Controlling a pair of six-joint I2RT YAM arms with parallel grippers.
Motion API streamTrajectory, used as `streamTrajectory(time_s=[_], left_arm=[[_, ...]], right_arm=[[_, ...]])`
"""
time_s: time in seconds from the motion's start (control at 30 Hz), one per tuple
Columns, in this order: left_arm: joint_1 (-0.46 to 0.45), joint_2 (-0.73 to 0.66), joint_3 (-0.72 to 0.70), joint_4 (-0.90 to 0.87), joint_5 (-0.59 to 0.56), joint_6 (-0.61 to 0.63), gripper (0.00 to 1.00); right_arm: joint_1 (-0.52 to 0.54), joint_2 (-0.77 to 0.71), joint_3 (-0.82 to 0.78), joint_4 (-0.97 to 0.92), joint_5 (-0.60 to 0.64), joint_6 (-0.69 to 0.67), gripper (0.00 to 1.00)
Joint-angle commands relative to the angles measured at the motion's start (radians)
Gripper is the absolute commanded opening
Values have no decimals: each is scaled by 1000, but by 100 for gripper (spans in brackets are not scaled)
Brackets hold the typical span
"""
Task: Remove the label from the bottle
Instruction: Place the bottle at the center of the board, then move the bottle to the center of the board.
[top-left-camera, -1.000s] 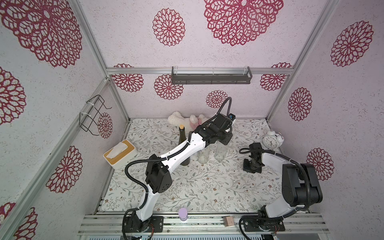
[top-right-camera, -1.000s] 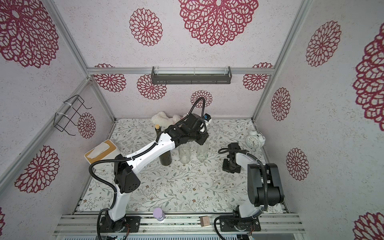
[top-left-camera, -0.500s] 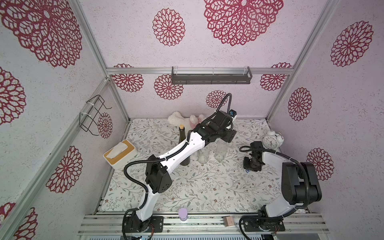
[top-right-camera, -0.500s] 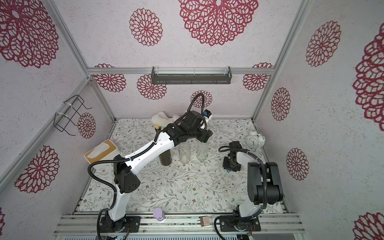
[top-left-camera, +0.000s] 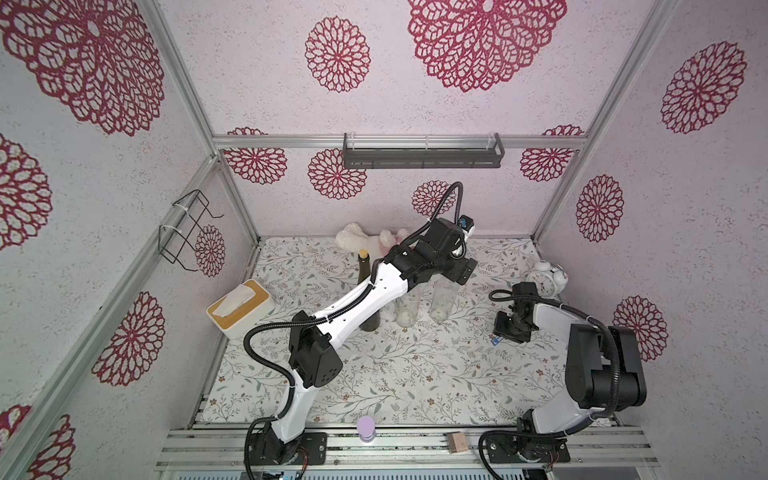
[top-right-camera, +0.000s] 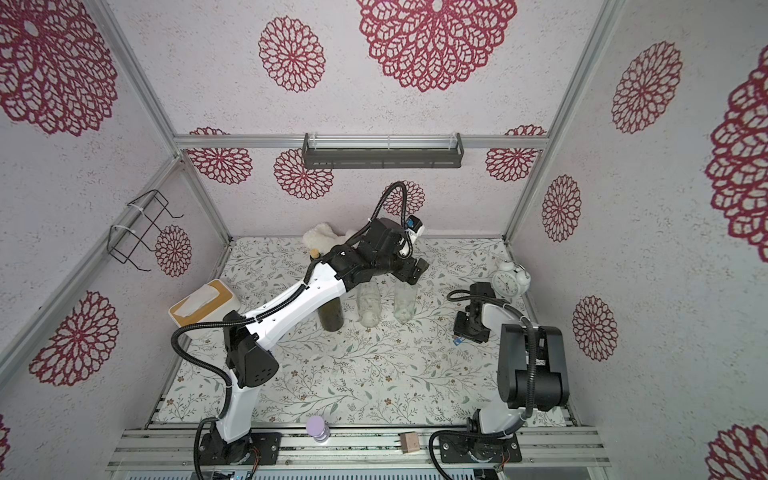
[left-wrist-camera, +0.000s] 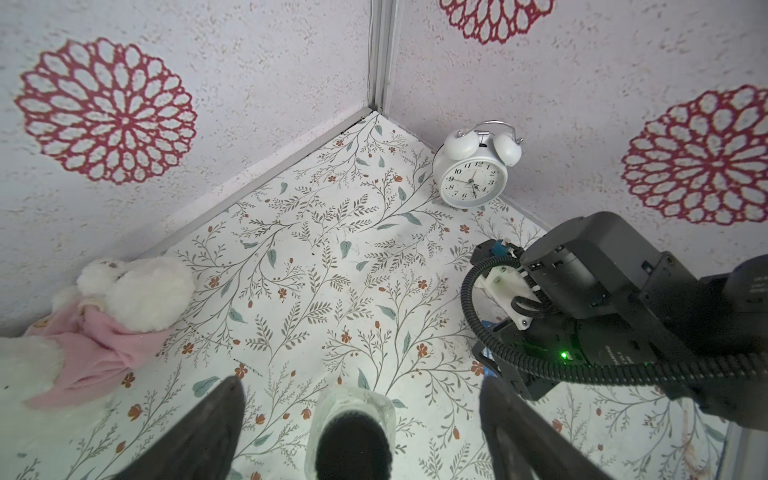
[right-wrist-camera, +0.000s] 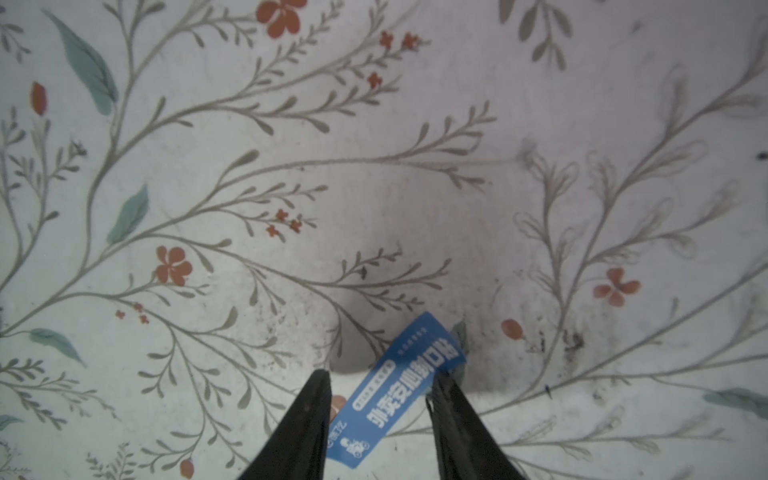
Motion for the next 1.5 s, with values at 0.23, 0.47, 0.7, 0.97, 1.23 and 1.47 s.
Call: streamTrajectory(time_s=[0.23,0.47,0.7,0.97,1.23,1.47], left_arm=[[8,-81,82,-12,50,1,98],[15,-131,64,-52,30,-6,97],[39,-272,-78,-41,-13,-28,97],[81,-357,-180,-47,-55,-40,97],[135,-421,-347,-2,-40,-85,97],[139,-413,-412,27,-14,-98,98]], right_arm=[[-3,-247,46,-46,2,-16,50],[-3,-388,84,-64,-64,-22,75],[-3,-460,86,-48,-185,-57,89],[-1,-493,89,-13,-286,-56,99],[10,-519,79,22,-323,-46,98],[11,-511,49,40,-330,-42,96]])
